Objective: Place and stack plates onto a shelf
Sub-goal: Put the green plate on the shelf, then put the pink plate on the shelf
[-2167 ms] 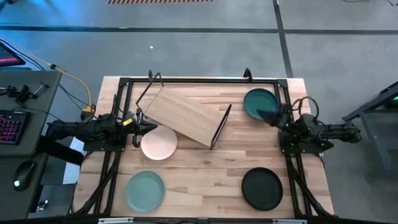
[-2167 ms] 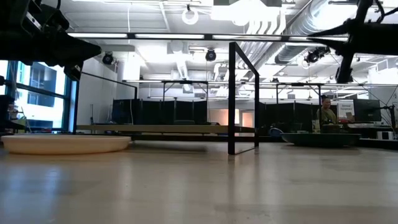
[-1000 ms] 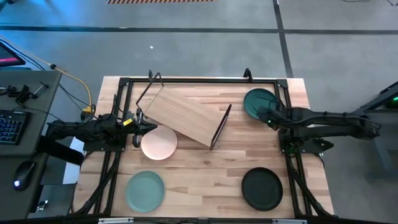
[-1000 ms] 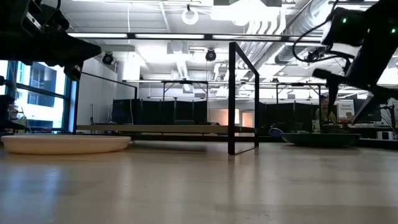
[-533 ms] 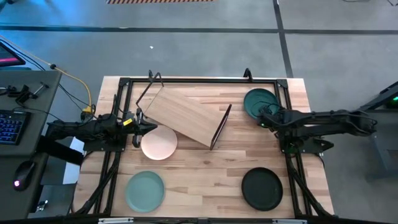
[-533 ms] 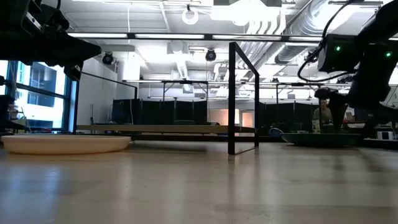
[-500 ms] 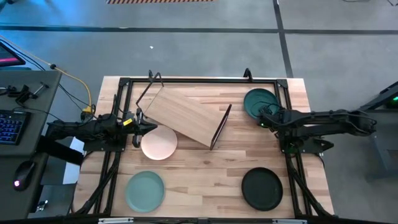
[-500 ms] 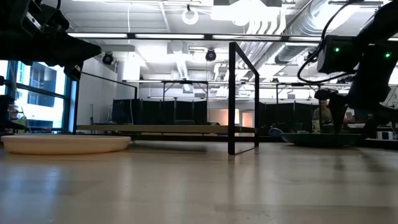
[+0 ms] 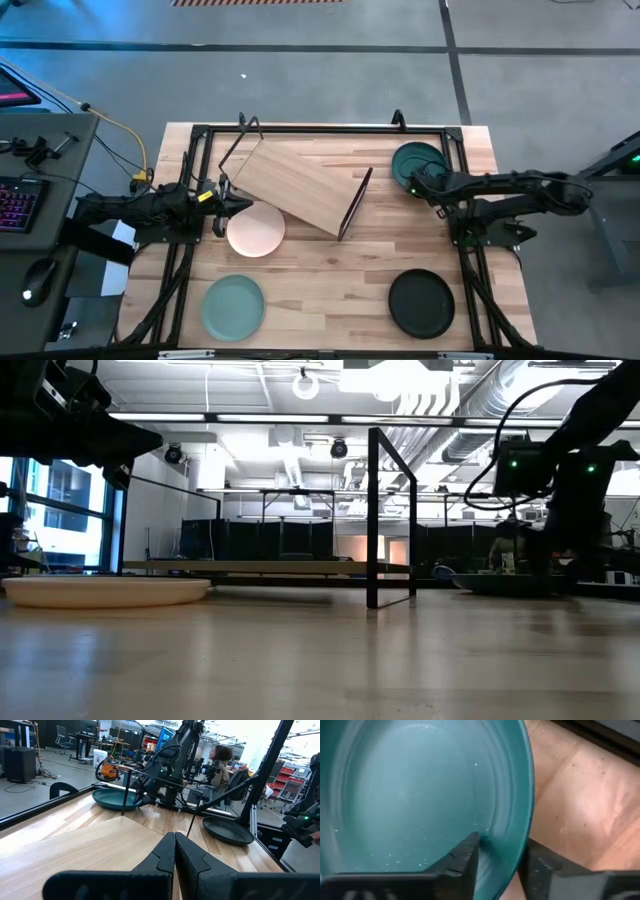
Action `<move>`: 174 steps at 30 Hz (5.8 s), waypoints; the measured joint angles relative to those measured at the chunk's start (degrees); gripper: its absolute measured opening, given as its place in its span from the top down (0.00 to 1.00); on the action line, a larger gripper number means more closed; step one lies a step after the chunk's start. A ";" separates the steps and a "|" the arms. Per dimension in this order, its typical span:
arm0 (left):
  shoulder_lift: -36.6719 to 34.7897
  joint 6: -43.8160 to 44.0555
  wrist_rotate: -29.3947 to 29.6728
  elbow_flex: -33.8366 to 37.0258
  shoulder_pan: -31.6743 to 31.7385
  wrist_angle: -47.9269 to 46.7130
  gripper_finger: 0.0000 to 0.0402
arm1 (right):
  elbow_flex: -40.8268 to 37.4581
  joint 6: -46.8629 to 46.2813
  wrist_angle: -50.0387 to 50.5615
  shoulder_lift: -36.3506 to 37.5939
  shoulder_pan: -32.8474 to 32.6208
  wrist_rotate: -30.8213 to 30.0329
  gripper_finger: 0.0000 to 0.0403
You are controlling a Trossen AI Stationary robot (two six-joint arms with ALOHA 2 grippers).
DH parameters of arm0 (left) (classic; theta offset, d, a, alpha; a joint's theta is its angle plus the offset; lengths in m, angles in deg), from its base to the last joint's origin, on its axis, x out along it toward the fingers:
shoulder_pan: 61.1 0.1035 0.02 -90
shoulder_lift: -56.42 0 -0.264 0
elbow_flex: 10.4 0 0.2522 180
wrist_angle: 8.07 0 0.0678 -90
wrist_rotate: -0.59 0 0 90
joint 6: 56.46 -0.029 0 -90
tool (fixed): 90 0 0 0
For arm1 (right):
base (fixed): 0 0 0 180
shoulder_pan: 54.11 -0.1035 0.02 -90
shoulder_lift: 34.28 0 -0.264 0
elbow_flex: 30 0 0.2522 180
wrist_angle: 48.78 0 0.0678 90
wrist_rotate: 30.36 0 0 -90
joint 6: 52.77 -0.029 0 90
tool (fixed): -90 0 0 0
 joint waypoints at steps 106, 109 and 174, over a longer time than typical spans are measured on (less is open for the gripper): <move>0.00 0.00 0.01 -0.01 -0.01 0.00 1.00 | 68.62 124.16 7.90 -45.51 8.38 39.82 0.70; 0.00 0.00 0.01 -0.01 -0.01 0.01 1.00 | 69.46 123.36 7.17 -45.47 8.31 34.79 0.79; 0.00 0.00 -0.03 -0.01 0.00 0.00 1.00 | 60.70 121.76 5.64 -26.49 9.36 36.05 1.00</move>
